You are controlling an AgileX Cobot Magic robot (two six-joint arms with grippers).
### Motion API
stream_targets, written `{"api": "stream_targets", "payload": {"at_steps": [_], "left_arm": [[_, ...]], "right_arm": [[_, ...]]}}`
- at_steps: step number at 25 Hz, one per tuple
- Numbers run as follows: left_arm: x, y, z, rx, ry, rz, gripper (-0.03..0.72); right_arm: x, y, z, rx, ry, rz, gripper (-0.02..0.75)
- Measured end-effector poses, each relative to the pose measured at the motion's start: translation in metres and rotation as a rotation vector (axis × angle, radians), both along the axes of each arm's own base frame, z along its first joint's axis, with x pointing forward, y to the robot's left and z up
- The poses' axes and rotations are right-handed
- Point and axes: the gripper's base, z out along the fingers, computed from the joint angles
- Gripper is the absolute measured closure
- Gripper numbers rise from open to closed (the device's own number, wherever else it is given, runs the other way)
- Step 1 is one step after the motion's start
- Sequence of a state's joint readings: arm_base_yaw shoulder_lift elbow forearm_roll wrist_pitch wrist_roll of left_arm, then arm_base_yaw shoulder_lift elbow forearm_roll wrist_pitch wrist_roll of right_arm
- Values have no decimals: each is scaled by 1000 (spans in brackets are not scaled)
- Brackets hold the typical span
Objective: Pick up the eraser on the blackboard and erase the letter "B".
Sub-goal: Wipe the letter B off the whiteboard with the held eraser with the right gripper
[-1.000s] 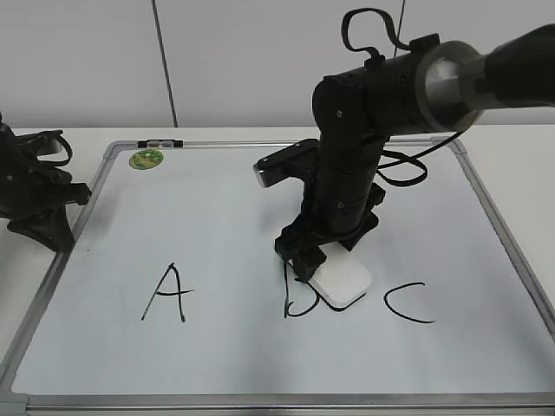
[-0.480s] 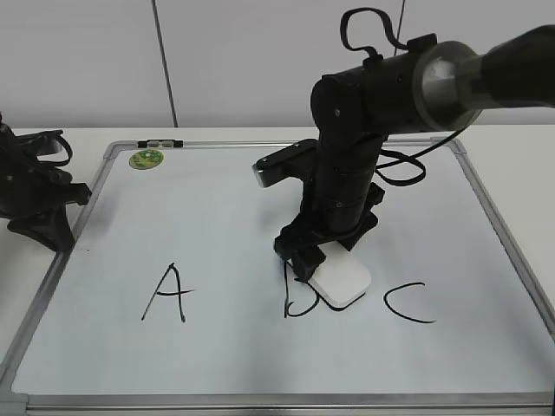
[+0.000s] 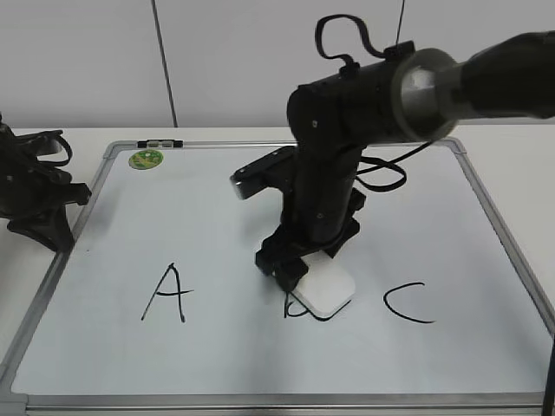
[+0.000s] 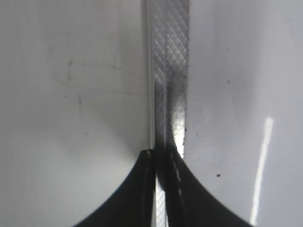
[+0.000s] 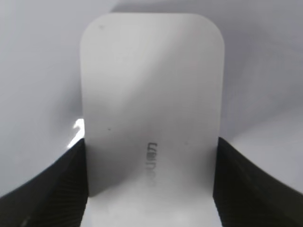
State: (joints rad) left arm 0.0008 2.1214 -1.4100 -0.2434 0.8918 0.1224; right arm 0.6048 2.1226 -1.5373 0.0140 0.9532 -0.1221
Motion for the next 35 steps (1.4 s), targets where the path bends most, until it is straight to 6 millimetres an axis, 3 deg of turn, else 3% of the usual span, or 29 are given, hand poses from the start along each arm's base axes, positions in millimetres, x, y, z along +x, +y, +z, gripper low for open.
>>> {"api": "stream_targets", "payload": {"at_steps": [5, 11, 26, 35], "left_arm": [[0, 0, 0, 0, 0, 0, 677], [0, 0, 0, 0, 0, 0, 677], [0, 0, 0, -1, -3, 2, 677], [0, 0, 0, -1, -3, 2, 678]], "right_arm": [[-25, 33, -1, -10, -7, 108, 190], [-41, 52, -1, -20, -26, 175, 190], [-28, 46, -1, -84, -150, 92, 190], [-5, 21, 0, -98, -191, 28, 190]]}}
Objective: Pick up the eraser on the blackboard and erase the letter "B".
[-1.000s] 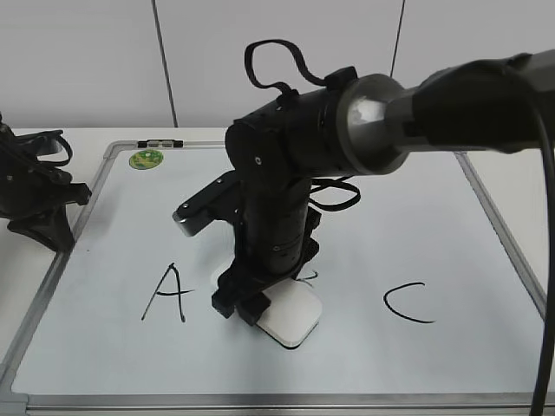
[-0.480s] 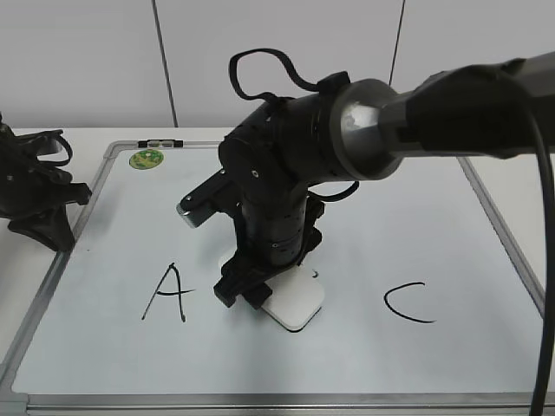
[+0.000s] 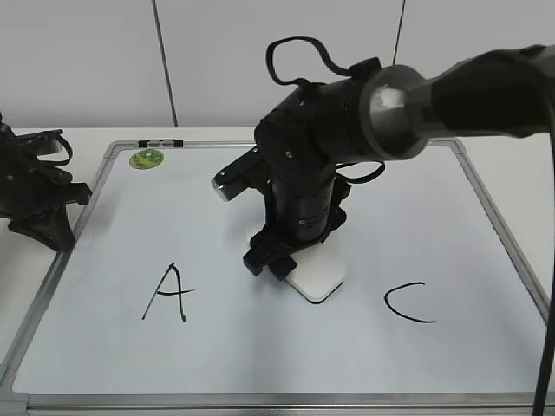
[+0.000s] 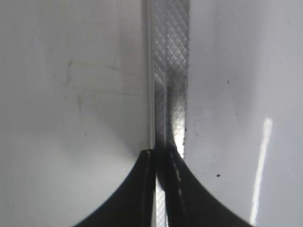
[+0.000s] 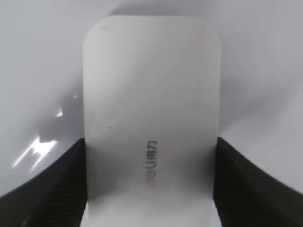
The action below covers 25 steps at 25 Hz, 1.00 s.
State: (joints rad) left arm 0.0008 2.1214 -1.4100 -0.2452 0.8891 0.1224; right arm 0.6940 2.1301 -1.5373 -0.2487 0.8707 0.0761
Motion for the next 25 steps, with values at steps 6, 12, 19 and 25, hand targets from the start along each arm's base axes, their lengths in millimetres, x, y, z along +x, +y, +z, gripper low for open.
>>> {"api": "stream_targets", "payload": {"at_steps": [6, 12, 19, 25], "left_arm": [[0, 0, 0, 0, 0, 0, 678], [0, 0, 0, -1, 0, 1, 678], [0, 0, 0, -1, 0, 1, 678], [0, 0, 0, -1, -2, 1, 677]], "right_arm": [[18, -24, 1, -11, -19, -55, 190], [23, -30, 1, -37, -39, -51, 190], [25, -30, 4, -54, -26, -61, 190], [37, -28, 46, -82, -32, -118, 190]]}}
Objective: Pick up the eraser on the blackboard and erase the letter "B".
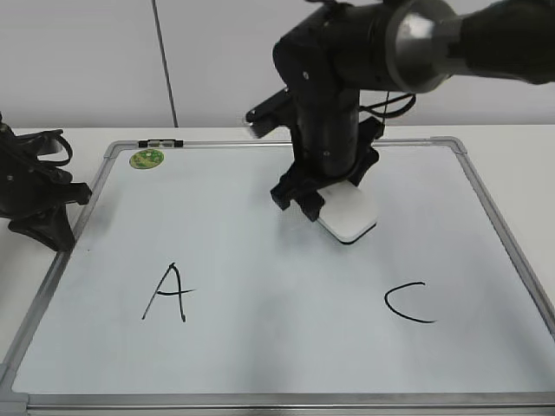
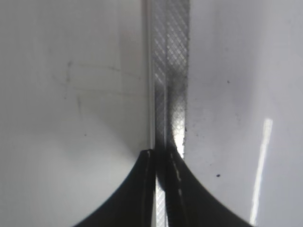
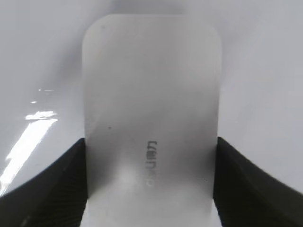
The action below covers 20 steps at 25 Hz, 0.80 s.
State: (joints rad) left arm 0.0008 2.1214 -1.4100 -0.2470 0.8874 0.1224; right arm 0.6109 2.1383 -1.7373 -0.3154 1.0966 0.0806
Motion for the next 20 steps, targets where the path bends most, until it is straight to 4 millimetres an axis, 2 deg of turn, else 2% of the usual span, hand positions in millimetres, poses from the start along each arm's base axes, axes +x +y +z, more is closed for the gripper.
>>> {"api": "stream_targets", "payload": {"at_steps": [4, 9, 11, 13, 14, 15, 18, 20], "left_arm": [[0, 0, 0, 0, 0, 0, 677], [0, 0, 0, 0, 0, 0, 678], [0, 0, 0, 0, 0, 0, 678], [0, 0, 0, 0, 0, 0, 678], [0, 0, 0, 0, 0, 0, 678], [0, 0, 0, 0, 0, 0, 678], [0, 0, 0, 0, -2, 0, 677], [0, 0, 0, 0, -2, 0, 677]], "right_arm": [[3, -1, 27, -11, -9, -10, 190], [6, -16, 41, 5, -7, -43, 190], [10, -35, 49, 19, -12, -87, 190], [10, -50, 49, 24, 10, -122, 190], [14, -72, 58, 43, -1, -174, 190], [14, -79, 59, 49, 5, -192, 190], [15, -125, 67, 71, 14, -306, 190], [13, -147, 67, 84, 28, -365, 190]]}}
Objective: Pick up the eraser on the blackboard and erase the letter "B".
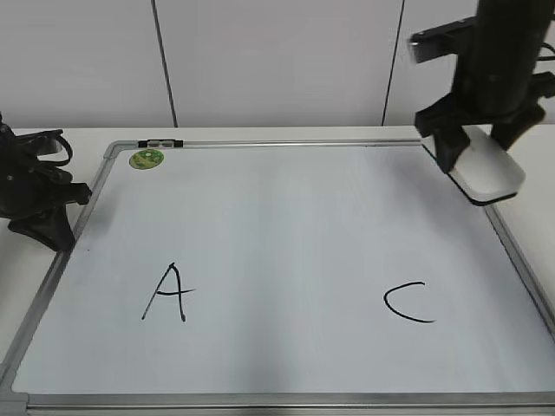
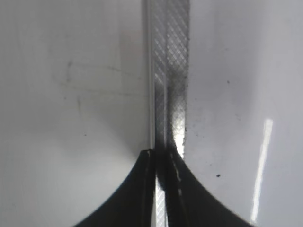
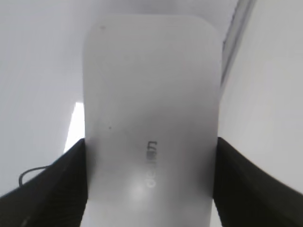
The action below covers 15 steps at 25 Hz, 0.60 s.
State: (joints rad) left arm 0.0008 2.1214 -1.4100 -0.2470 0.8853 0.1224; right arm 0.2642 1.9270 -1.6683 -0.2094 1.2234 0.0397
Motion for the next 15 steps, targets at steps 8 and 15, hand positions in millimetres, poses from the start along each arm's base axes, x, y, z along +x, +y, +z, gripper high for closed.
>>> {"api": "stream_targets", "payload": {"at_steps": [8, 15], "left_arm": [[0, 0, 0, 0, 0, 0, 678], [0, 0, 0, -1, 0, 1, 677]], "right_arm": [[-22, -62, -15, 83, 52, -153, 190], [-24, -73, -41, 136, 10, -179, 190]]}}
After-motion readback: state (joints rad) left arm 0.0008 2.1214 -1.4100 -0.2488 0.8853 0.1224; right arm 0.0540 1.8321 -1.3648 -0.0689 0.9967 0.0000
